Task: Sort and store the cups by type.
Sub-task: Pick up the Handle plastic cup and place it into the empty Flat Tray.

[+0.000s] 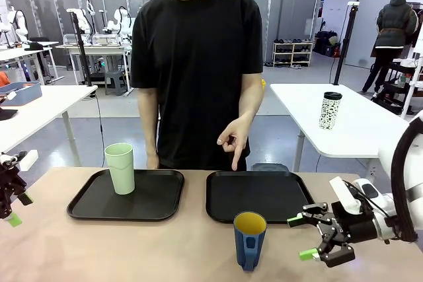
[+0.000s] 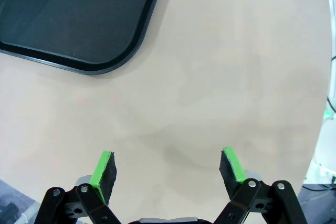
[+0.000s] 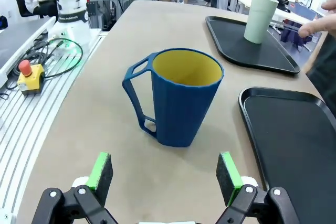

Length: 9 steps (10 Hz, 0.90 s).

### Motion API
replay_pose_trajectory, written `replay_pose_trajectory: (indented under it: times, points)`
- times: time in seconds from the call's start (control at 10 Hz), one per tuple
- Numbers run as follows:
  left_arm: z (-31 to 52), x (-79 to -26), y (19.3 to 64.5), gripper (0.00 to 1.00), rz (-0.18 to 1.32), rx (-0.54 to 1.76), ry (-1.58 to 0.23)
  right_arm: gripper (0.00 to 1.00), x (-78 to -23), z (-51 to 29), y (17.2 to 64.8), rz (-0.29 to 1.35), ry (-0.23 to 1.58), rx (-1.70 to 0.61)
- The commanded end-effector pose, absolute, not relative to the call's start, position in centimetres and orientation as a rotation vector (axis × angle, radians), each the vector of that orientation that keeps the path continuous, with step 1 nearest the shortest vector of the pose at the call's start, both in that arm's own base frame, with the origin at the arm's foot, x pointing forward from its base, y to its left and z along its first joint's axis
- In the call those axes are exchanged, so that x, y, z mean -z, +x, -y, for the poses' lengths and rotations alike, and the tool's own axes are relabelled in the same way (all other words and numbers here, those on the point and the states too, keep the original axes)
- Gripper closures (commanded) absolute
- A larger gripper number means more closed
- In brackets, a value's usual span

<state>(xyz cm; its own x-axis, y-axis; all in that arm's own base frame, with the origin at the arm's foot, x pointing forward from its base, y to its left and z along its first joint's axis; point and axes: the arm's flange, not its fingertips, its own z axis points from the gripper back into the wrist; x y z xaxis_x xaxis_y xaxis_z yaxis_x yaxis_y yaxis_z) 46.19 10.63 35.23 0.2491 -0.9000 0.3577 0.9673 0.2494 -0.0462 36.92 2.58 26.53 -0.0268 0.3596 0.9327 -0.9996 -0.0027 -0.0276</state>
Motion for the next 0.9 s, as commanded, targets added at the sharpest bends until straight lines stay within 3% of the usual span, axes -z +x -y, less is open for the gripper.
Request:
replay_pose_trajectory:
  times: [0.0,0.7,0.8]
  points:
    - [-10.75,-35.28,46.31,0.00,0.303,1.305,-0.277,0.00,-26.14,-2.95,38.15,0.981,0.895,-1.367]
    - [-10.75,-35.28,46.31,0.00,0.303,1.305,-0.277,0.00,-26.35,-2.37,37.94,0.957,0.910,-1.367]
    - [-10.75,-35.28,46.31,0.00,0.303,1.305,-0.277,0.00,-26.07,-2.87,38.16,0.891,0.921,-1.391]
